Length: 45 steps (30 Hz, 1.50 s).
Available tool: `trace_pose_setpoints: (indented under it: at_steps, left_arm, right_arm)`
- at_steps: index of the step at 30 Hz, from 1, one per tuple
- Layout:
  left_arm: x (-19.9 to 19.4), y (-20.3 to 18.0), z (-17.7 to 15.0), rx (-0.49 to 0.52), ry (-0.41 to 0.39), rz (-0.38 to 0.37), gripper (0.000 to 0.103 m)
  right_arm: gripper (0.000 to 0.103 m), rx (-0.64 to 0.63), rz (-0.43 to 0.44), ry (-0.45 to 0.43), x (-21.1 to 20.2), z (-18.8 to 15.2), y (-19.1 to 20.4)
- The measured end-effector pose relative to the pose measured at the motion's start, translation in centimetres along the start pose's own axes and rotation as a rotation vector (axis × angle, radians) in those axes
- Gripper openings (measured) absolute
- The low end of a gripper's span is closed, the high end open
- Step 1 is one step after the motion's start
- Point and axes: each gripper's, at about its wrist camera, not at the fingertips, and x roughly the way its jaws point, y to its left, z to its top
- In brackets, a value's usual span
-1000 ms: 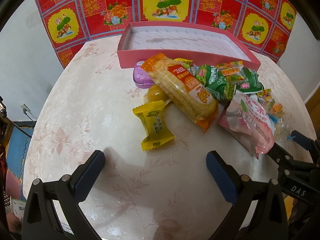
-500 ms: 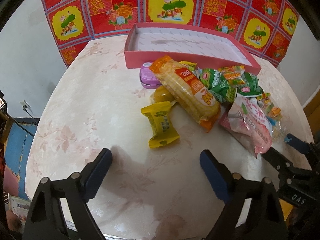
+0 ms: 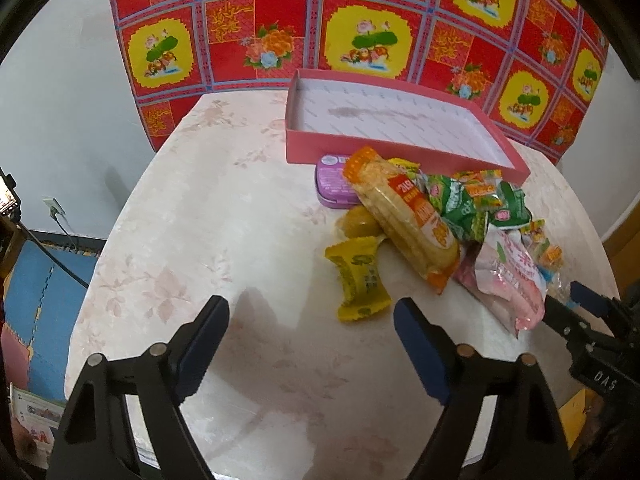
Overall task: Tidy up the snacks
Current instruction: 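Close the left tool on the yellow wrapped candy while the right tool grasps the clear blue-tagged candy bag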
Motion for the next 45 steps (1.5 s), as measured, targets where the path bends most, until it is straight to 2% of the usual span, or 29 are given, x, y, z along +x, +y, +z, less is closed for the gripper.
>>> trace_pose_setpoints:
  at_steps: [7, 9, 13, 25, 45]
  left_arm:
    - [0.4, -0.7, 0.5, 0.021, -0.014, -0.028, 0.074]
    - [0.7, -1.0, 0.5, 0.030, -0.012, -0.027, 0.068]
    - [1.3, -1.4, 0.6, 0.037, 0.000, -0.038, 0.062]
    - [1.7, -2.1, 0.2, 0.077, -0.029, 0.006, 0.063]
    - [1.7, -2.0, -0.1, 0.096, -0.061, -0.006, 0.064]
  right_arm:
    - [0.071, 0.007, 0.016, -0.004, 0.3, 0.3, -0.5]
    - [0.069, 0.008, 0.027, 0.001, 0.5, 0.3, -0.5]
    - [0.068, 0.000, 0.034, 0.006, 0.7, 0.3, -0.4]
    - [0.068, -0.025, 0.020, -0.022, 0.9, 0.0, -0.1]
    - [0.069, -0.006, 0.009, -0.033, 0.9, -0.2, 0.0]
